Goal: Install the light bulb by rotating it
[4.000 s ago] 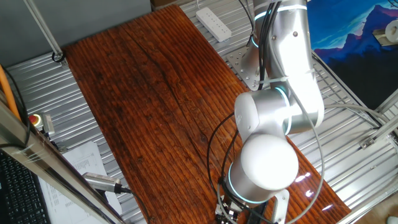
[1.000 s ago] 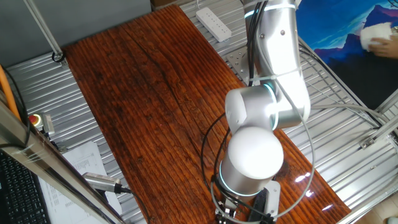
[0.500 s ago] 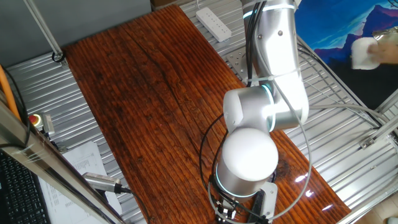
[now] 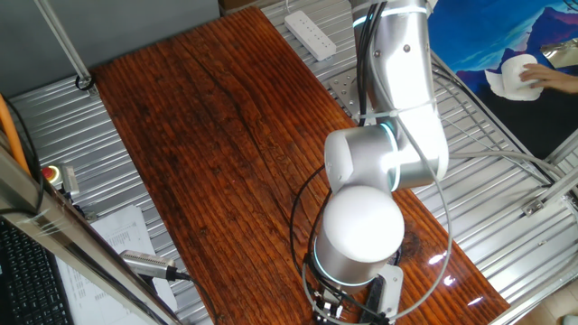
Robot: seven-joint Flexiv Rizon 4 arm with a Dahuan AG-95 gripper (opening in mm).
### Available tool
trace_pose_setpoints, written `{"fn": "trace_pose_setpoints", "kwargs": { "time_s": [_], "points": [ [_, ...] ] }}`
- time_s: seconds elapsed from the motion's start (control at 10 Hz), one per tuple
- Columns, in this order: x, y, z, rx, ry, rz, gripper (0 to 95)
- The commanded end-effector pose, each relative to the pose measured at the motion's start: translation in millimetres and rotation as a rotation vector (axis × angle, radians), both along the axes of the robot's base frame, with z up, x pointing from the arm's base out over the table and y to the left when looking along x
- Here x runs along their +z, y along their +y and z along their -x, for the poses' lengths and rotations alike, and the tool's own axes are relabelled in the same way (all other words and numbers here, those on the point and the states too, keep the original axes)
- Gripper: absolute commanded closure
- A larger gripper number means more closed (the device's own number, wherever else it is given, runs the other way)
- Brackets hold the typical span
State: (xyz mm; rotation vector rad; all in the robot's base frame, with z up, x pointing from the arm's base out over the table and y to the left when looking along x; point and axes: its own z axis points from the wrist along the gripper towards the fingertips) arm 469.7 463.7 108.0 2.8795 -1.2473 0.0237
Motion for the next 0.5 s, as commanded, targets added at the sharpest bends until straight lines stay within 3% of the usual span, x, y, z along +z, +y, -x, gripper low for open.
{"fn": "trace_pose_setpoints", "kwargs": {
  "time_s": [0.1,0.5],
  "points": [
    [-0.6,0.1,-0.1,-0.026,-0.001,0.000,57.0],
    [-0.6,0.1,-0.1,-0.110,-0.005,-0.003,57.0]
  ]
}}
